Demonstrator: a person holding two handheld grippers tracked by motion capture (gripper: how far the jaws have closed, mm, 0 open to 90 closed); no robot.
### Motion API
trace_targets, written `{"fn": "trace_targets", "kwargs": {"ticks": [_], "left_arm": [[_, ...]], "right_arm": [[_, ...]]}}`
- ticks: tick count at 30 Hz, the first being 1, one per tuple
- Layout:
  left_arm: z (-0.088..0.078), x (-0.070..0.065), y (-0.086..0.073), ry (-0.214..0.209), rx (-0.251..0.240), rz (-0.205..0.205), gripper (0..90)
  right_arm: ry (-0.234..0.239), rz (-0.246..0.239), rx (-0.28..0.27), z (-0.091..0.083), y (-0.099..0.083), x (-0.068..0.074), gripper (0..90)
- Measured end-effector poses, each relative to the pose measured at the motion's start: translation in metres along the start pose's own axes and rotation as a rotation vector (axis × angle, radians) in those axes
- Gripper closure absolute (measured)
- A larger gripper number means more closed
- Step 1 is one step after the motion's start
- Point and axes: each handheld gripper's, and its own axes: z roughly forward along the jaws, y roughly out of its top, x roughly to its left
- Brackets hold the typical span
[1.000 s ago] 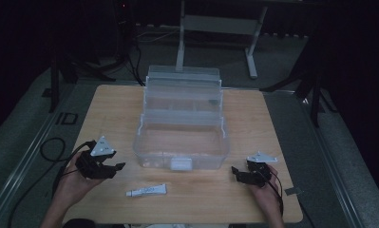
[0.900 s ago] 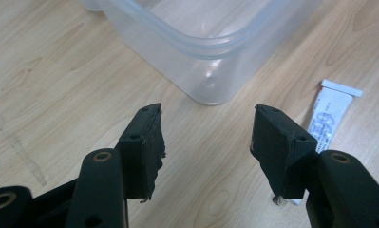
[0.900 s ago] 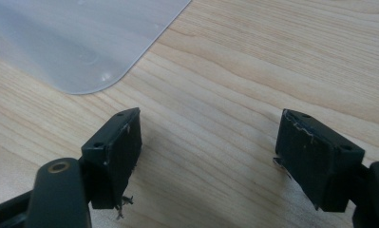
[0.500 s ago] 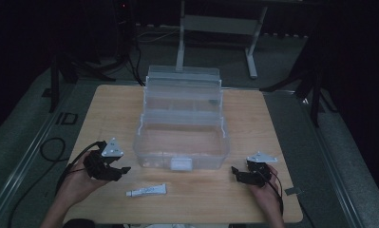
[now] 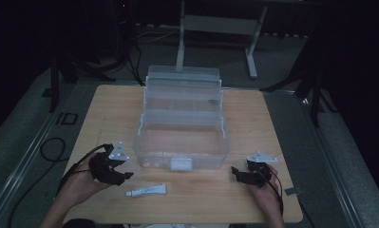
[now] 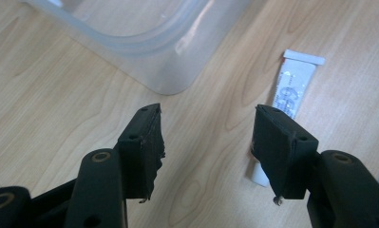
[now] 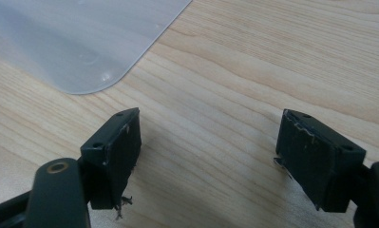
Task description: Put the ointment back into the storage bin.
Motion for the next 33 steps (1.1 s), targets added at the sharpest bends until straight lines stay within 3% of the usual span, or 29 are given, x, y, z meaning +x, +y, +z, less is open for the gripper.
{"fn": "trace_targets", "kwargs": {"ticks": [9, 24, 33], "left_arm": [[0.004, -0.006, 0.004, -0.041, 0.022, 0.040, 44.2], [0.019, -0.018, 0.012, -0.088, 0.121, 0.115, 44.1], [0.028, -0.025, 0.018, -0.134, 0.165, 0.137, 45.7]], "right_arm": [[0.000, -0.001, 0.001, 0.000, 0.000, 0.000, 22.6], [0.001, -0.001, 0.001, 0.000, 0.000, 0.000, 22.4], [0.001, -0.001, 0.001, 0.000, 0.000, 0.000, 22.4]]}}
